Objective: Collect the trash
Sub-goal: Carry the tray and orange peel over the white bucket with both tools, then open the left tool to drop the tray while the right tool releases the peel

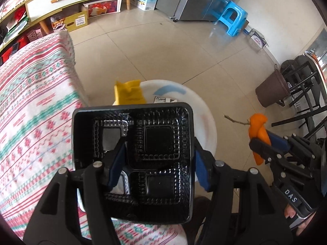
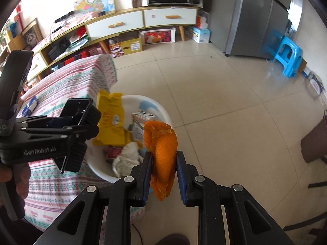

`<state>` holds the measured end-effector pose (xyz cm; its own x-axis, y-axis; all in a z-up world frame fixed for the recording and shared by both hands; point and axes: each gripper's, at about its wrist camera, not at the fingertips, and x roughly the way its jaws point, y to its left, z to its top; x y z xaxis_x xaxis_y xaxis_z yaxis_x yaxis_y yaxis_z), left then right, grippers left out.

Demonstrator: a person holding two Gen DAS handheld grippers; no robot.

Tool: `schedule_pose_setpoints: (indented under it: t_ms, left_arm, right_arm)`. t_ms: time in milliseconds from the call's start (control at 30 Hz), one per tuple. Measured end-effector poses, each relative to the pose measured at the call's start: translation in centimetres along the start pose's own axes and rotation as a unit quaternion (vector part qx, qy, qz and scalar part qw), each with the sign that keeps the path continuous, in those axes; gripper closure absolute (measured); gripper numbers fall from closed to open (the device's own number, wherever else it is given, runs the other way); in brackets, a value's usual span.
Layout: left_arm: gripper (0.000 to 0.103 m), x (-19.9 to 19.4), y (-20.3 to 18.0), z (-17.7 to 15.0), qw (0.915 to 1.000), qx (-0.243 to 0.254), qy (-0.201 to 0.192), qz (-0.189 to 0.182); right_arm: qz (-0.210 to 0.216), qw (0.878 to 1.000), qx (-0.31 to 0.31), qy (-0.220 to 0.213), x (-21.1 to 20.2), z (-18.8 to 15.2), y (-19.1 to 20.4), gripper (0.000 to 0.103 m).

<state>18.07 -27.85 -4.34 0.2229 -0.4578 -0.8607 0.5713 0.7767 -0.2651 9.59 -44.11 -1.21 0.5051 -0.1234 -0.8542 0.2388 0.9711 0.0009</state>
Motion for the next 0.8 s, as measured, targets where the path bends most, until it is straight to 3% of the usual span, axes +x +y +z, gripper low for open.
schedule_pose_setpoints:
  t_ms: [100, 367, 800]
  left_arm:
    - [0.02, 0.2, -0.6, 0.2, 0.9994, 0.013, -0.007, 0.03]
    - [0.019, -0.7, -0.4, 0.3, 0.9989, 0.018, -0.013, 0.042]
    - [0.019, -4.3, 4.2, -3.0, 0.9967, 0.003, -0.025, 0.078]
  right_arm:
    - [-0.003, 1.0, 0.006, 0.001, -0.2, -0.4, -0.9, 0.079]
    - [-0.002, 1.0, 0.007, 0.0, -0.3, -0.4, -1.3, 0.079]
    - [0.011, 1.0, -0.008, 0.018, 1.7, 1.0, 2.6, 0.077]
